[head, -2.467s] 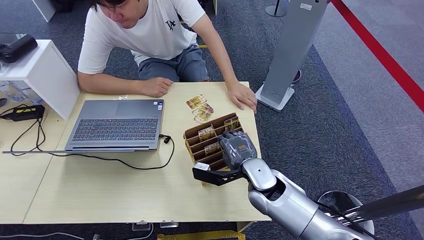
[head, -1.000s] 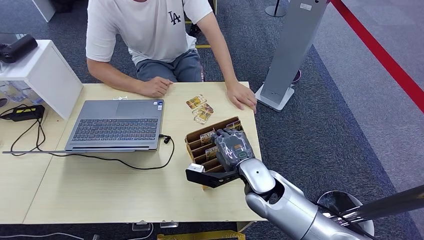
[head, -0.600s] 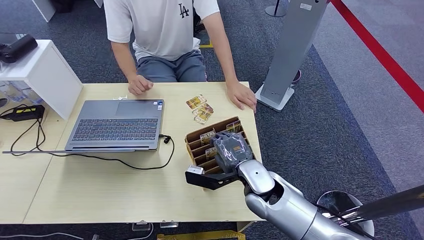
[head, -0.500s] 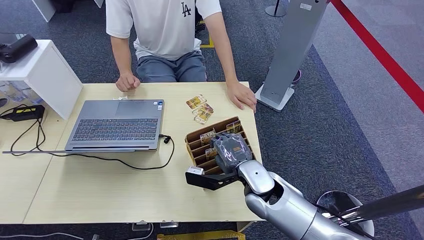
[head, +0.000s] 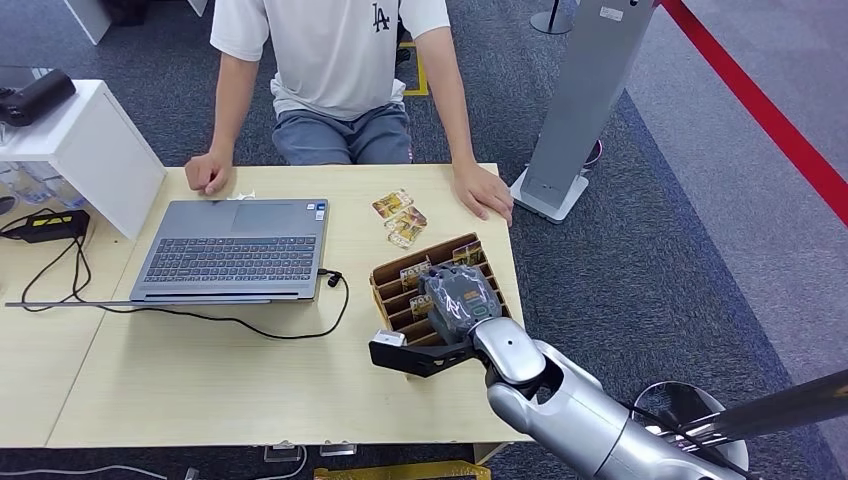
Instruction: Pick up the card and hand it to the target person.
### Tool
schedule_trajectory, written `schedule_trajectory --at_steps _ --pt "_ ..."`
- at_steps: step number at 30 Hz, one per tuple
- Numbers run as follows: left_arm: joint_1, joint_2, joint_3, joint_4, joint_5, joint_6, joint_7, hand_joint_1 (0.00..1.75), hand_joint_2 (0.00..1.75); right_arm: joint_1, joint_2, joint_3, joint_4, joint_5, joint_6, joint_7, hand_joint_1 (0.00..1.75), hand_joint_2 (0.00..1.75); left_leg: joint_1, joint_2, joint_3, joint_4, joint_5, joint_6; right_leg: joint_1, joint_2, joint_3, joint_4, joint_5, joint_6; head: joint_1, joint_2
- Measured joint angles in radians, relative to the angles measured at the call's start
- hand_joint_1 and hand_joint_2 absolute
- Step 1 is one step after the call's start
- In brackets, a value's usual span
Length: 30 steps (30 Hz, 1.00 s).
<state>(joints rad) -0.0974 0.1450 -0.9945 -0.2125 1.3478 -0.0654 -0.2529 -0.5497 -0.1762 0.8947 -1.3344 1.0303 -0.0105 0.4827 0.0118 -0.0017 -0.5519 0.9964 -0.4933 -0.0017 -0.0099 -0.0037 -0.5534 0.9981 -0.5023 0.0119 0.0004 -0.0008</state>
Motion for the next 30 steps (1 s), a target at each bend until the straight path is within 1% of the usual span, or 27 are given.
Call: schedule_trajectory --at_steps 11,13,16,18,20,26,30 --pt "0.0 0.0 0.0 0.0 0.0 0.0 0.0 0.0 0.0 -0.001 0.0 0.0 0.006 -0.002 -0.001 0.007 0.88 1.75 0.0 0.0 0.0 0.0 0.0 0.0 0.0 0.0 0.0 0.0 0.0 0.0 0.0 0.0" --pt "0.001 0.0 0.0 0.0 0.0 0.0 0.0 0.0 0.0 -0.001 0.0 0.0 0.006 -0.002 -0.001 0.009 0.9 1.75 0.0 0.0 0.0 0.0 0.0 0.0 0.0 0.0 0.0 0.0 0.0 0.0 0.0 0.0" --pt "0.001 0.0 0.0 0.0 0.0 -0.001 0.0 0.0 0.0 -0.001 0.0 0.0 0.006 -0.002 -0.002 0.011 1.0 1.75 0.0 0.0 0.0 0.0 0.0 0.0 0.0 0.0 0.0 0.0 0.0 0.0 0.0 0.0" --pt "0.001 0.0 0.0 0.0 0.0 -0.001 0.0 0.0 0.0 -0.001 0.0 0.0 0.006 -0.002 -0.002 0.011 1.17 1.75 0.0 0.0 0.0 0.0 0.0 0.0 0.0 0.0 0.0 0.0 0.0 0.0 0.0 0.0" --pt "0.001 0.0 0.0 0.0 0.0 -0.001 0.0 0.0 0.0 -0.001 0.0 0.0 0.006 -0.002 -0.002 0.011 1.29 1.75 0.0 0.0 0.0 0.0 0.0 0.0 0.0 0.0 0.0 0.0 0.0 0.0 0.0 0.0" --pt "0.001 0.0 0.0 0.0 0.0 -0.001 0.0 0.0 0.0 -0.001 0.0 0.0 0.006 -0.004 -0.002 0.012 1.23 1.75 0.0 0.0 0.0 0.0 0.0 0.0 0.0 0.0 0.0 0.0 0.0 0.0 0.0 0.0" --pt "0.001 0.0 0.0 0.0 0.0 -0.001 0.0 0.0 0.0 0.0 0.0 0.0 0.007 -0.006 0.0 0.014 1.32 1.75 0.0 0.0 0.0 0.0 0.0 0.0 0.0 0.0 0.0 0.0 0.0 0.0 0.0 0.0"
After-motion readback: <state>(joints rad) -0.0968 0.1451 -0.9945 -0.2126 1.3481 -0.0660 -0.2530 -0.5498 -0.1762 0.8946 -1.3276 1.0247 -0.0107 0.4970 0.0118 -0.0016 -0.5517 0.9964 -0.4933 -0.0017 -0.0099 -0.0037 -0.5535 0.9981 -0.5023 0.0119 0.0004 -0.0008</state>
